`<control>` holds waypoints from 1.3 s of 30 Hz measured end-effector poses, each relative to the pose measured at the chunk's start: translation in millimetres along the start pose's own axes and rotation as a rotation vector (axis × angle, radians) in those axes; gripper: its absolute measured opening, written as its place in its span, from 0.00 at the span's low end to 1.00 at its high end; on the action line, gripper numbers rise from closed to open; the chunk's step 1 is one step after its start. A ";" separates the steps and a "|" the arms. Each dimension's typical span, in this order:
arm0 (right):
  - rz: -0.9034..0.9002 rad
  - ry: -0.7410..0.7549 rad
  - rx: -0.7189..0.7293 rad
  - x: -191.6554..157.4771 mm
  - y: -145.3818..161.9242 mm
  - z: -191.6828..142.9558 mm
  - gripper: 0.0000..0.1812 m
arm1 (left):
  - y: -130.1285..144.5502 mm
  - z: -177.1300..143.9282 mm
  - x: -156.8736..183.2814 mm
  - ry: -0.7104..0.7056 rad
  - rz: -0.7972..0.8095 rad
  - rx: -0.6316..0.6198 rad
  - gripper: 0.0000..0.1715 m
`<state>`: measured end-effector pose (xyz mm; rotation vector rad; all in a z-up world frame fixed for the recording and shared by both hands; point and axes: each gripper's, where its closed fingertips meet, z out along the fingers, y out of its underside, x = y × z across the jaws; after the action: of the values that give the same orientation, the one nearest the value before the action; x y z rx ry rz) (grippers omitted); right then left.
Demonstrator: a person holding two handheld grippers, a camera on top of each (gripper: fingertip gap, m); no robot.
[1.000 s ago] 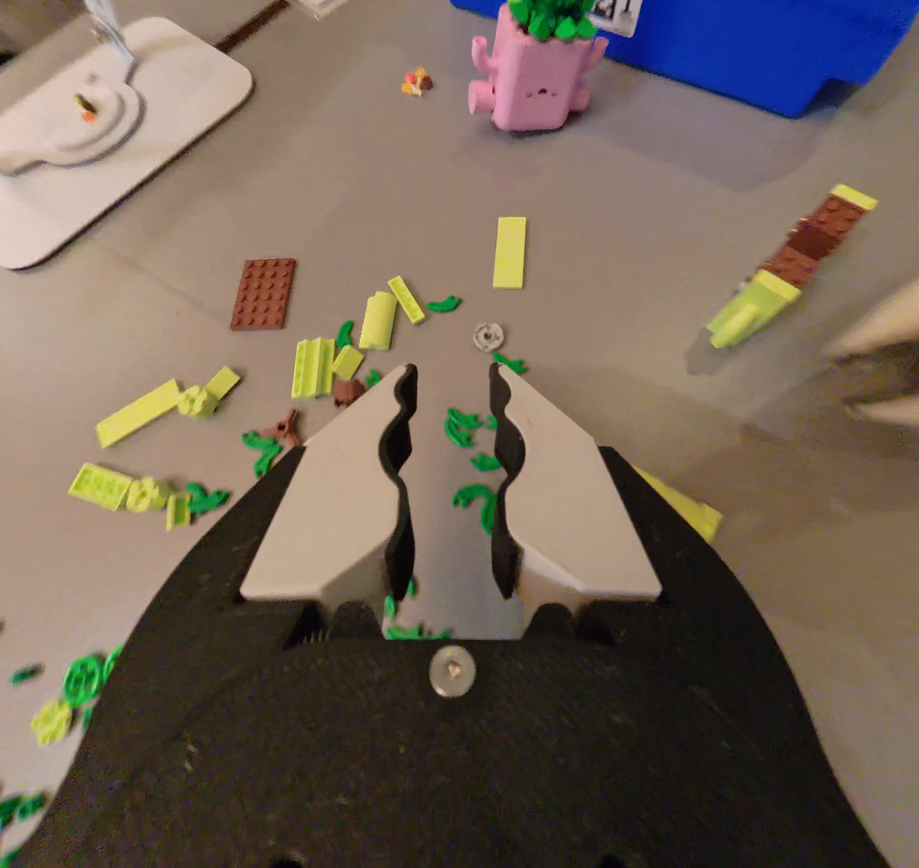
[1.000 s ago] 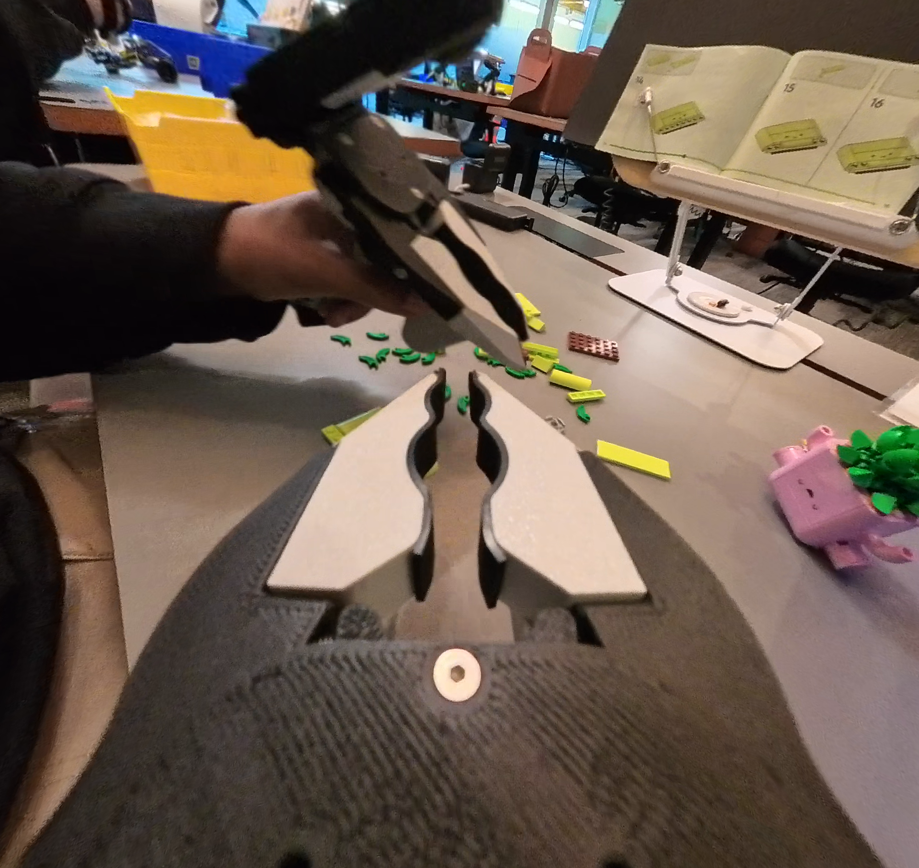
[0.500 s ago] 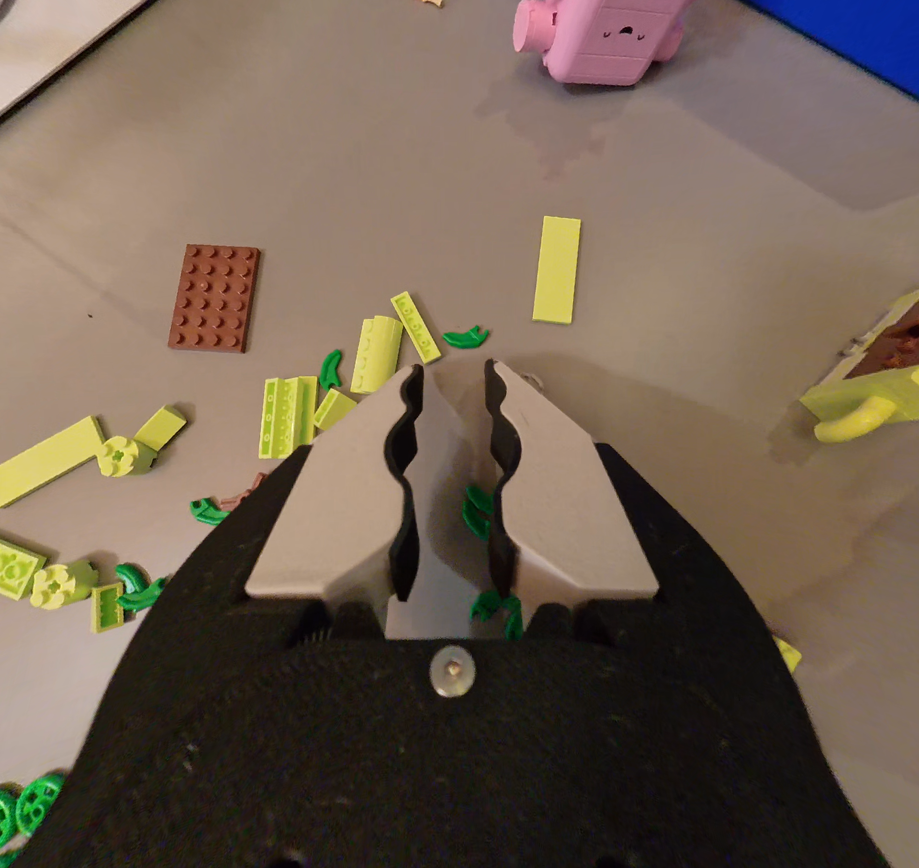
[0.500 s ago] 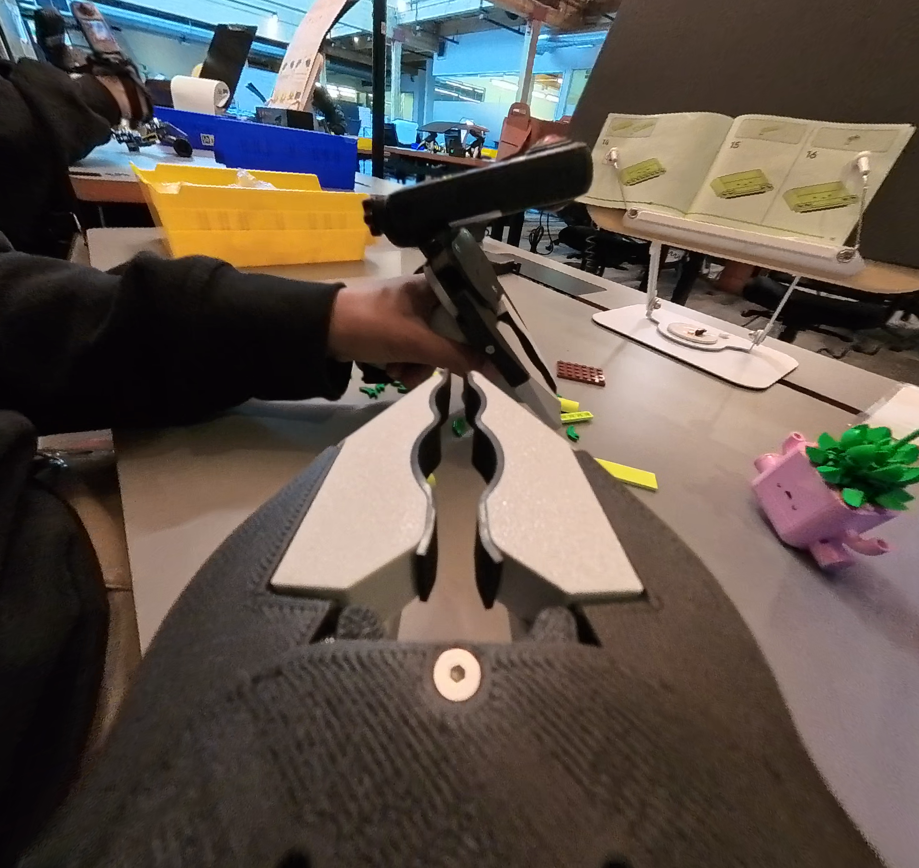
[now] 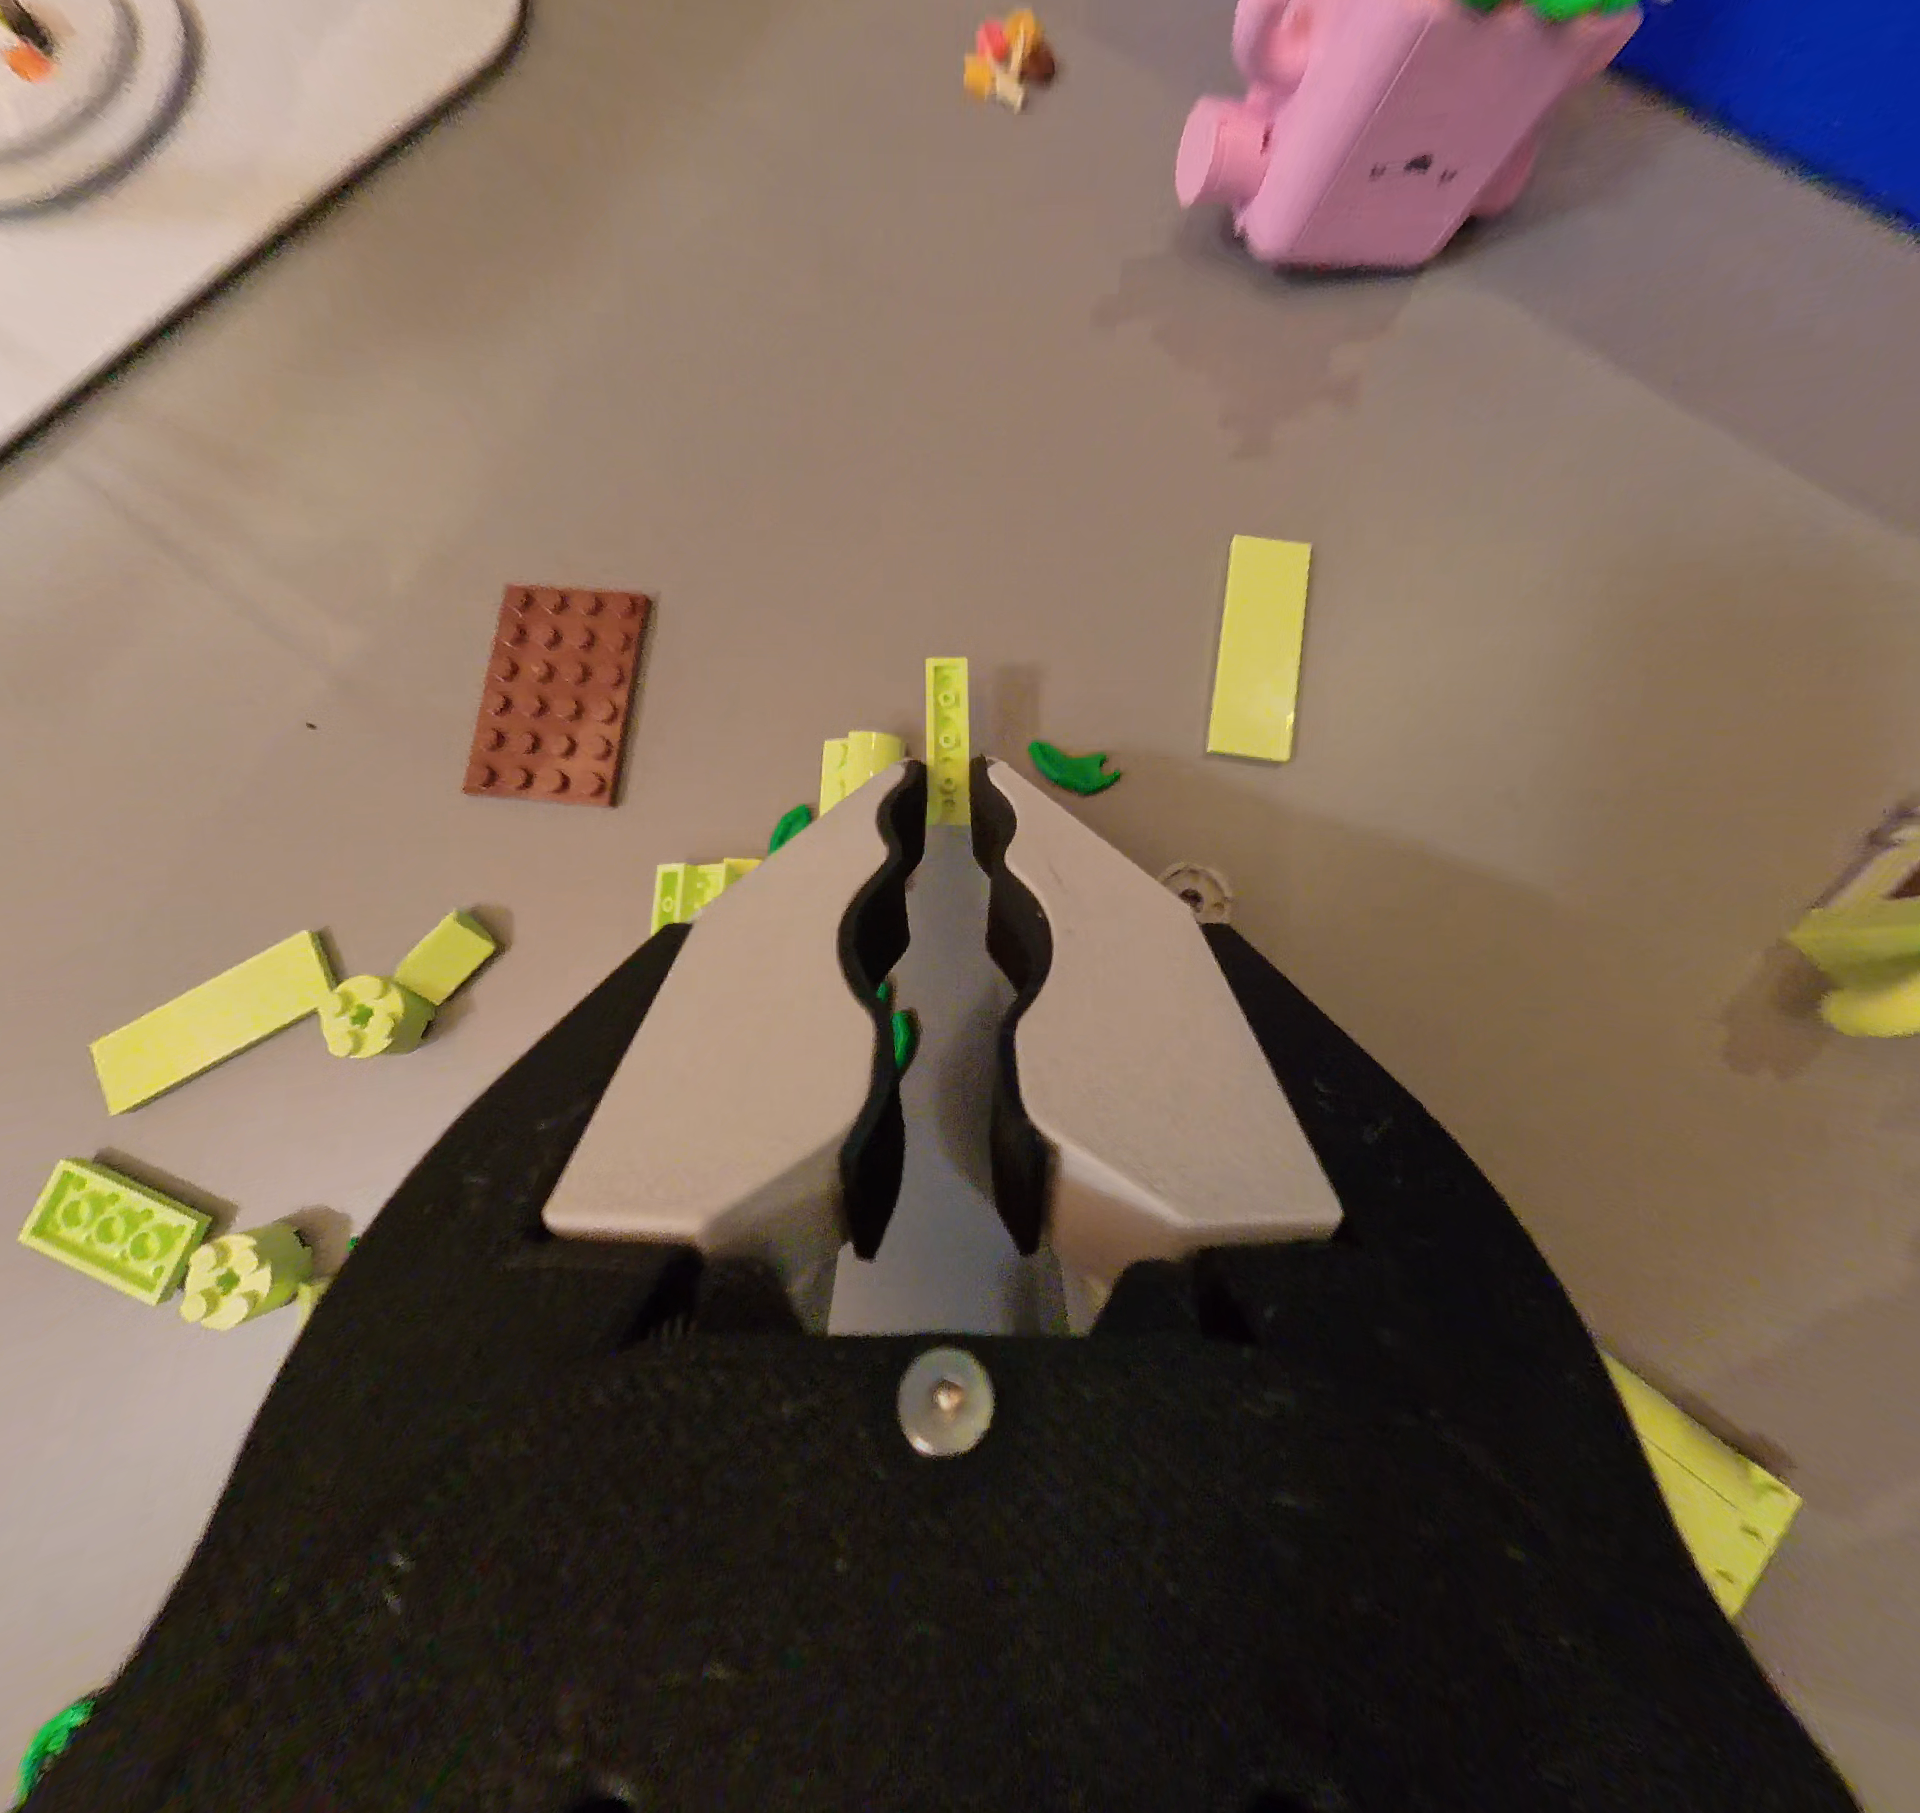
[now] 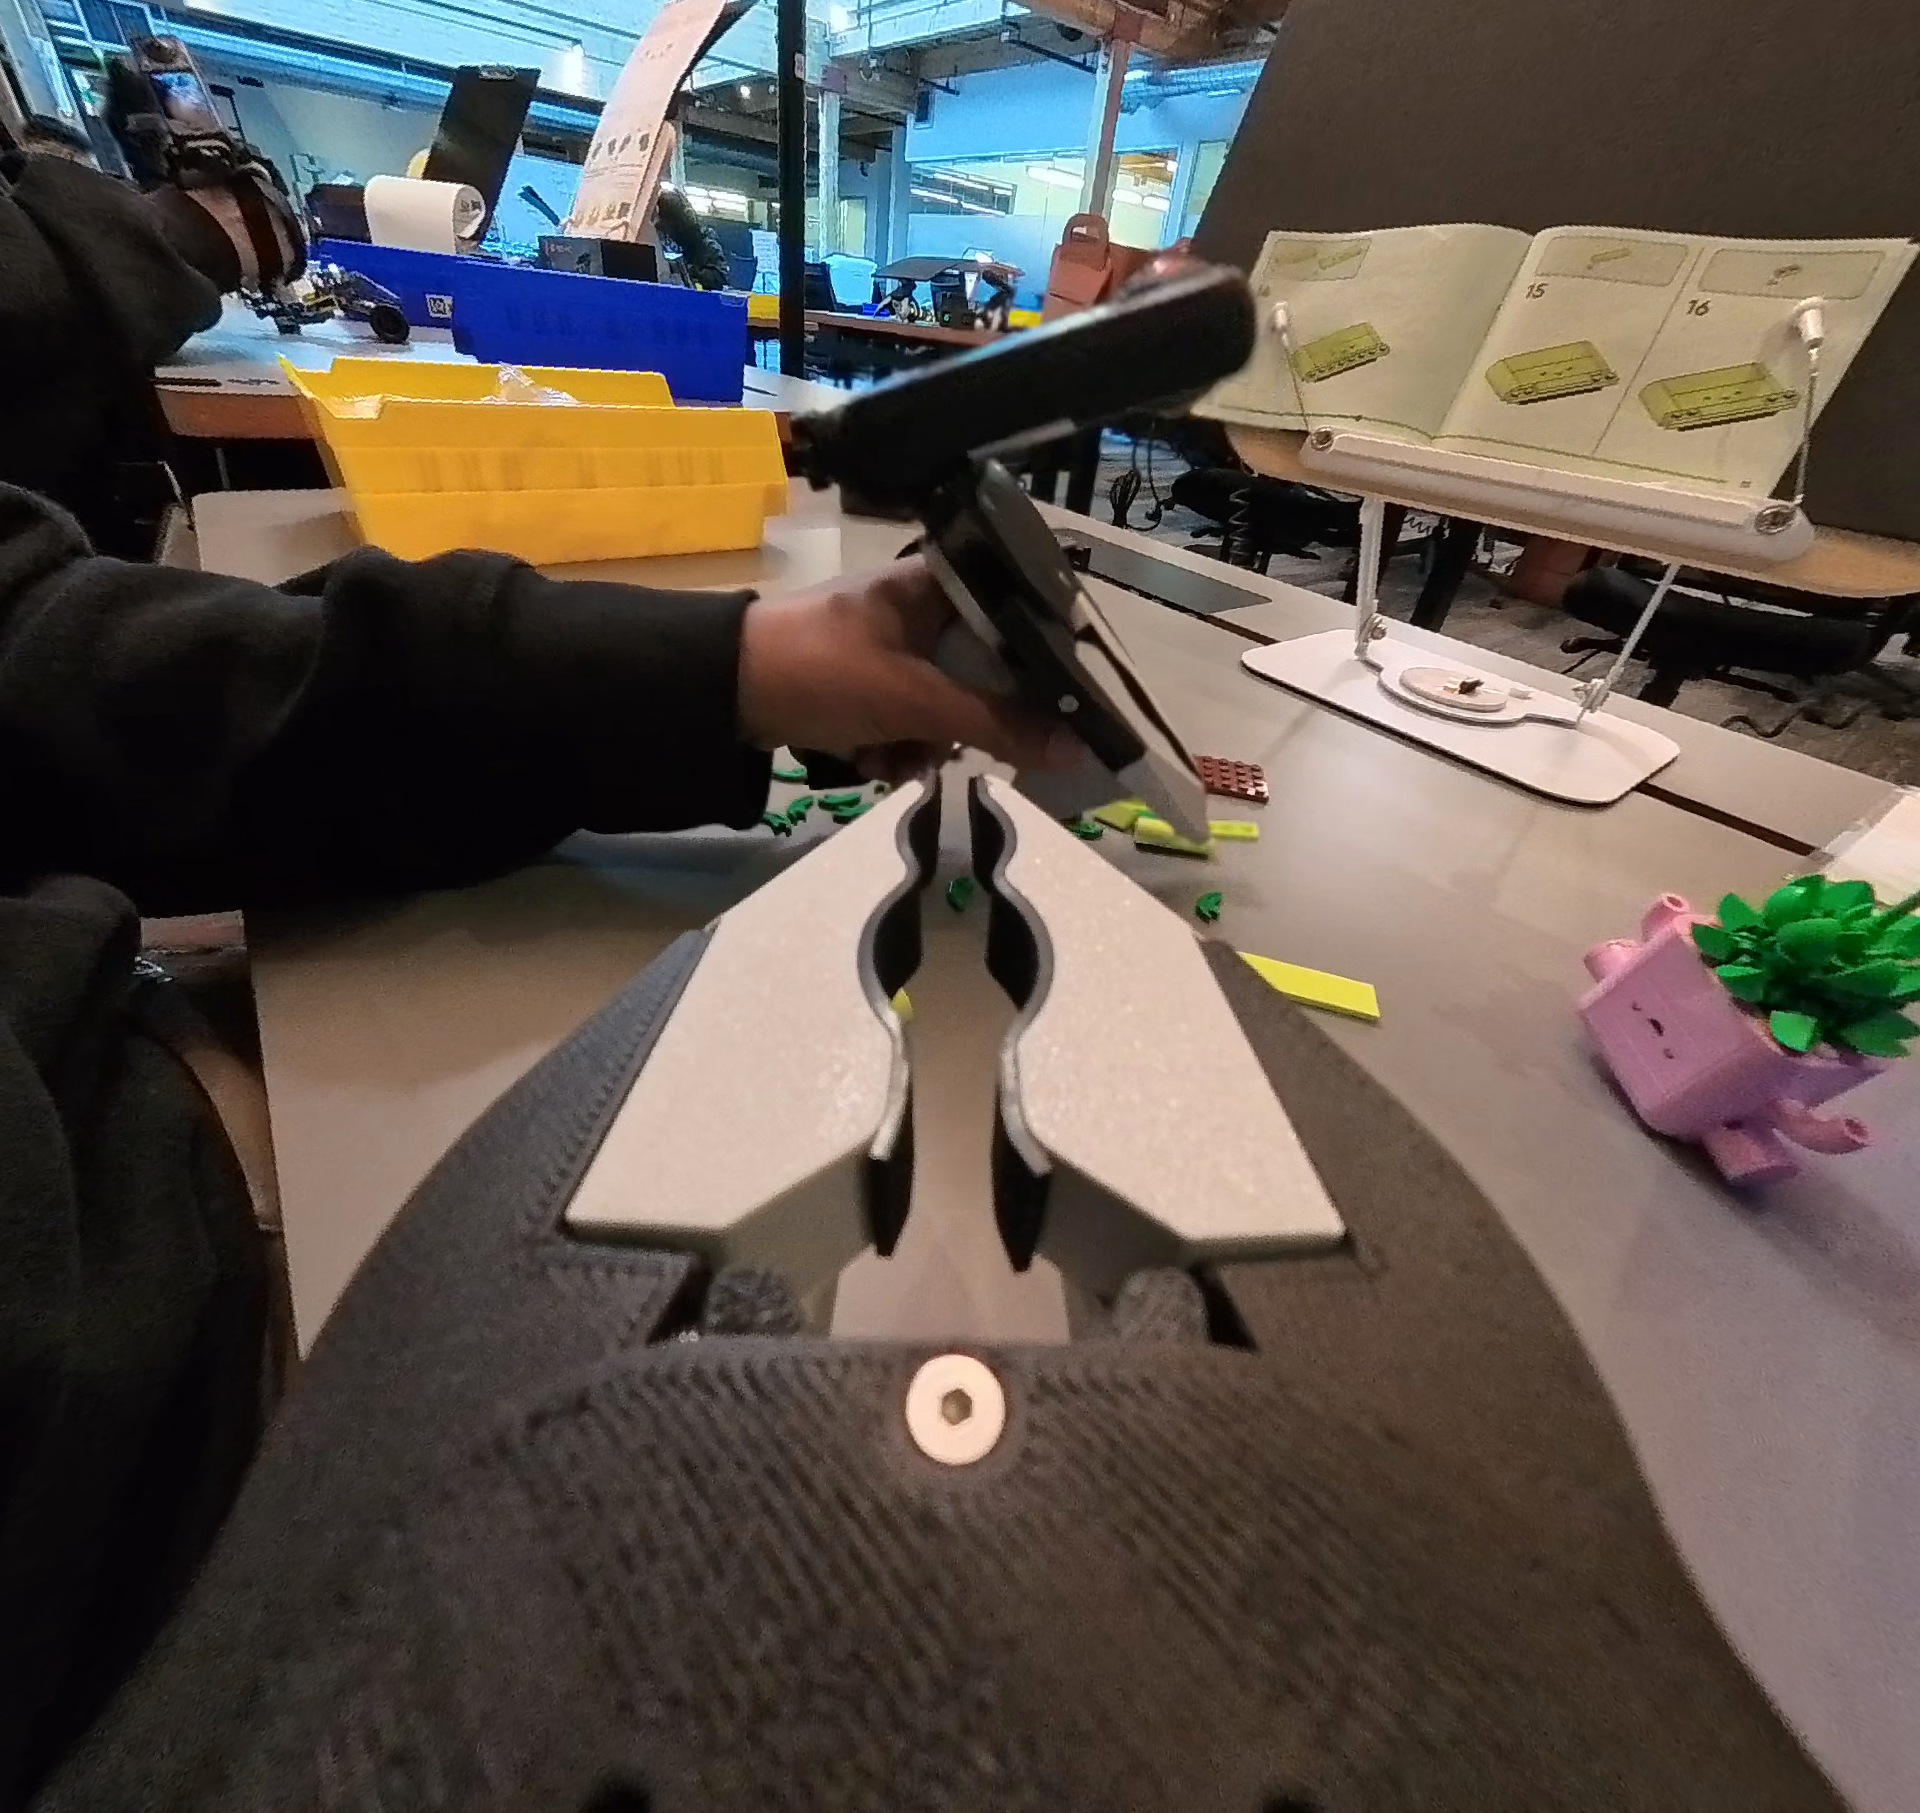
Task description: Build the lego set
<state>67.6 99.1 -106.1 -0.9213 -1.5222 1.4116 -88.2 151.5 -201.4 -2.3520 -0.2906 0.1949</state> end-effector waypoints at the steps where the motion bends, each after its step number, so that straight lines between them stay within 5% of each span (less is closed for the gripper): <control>1: 0.000 0.000 0.000 0.0 0.0 0.0 0.01 | -5.5 -6.3 1.6 0.011 -0.002 0.043 0.04; 11: 0.134 0.001 0.116 8.8 -15.3 -9.3 0.02 | -27.0 -107.8 104.2 0.678 -0.077 0.408 0.04; 18: 0.486 -0.154 0.295 9.2 -42.3 -18.5 0.12 | -31.7 -162.2 142.5 0.883 -0.077 0.571 0.04; 33: 0.528 -0.241 0.296 -8.4 -52.0 -18.2 0.03 | -24.7 -174.3 165.7 0.924 -0.026 0.606 0.04; 39: 0.398 -0.229 0.184 -12.7 -46.0 -15.3 0.03 | -8.3 -160.8 144.0 0.748 -0.025 0.554 0.27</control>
<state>87.8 88.8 -61.5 -1.0121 -1.3882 1.9651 85.2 88.2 -89.3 -1.7174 0.0976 -0.5452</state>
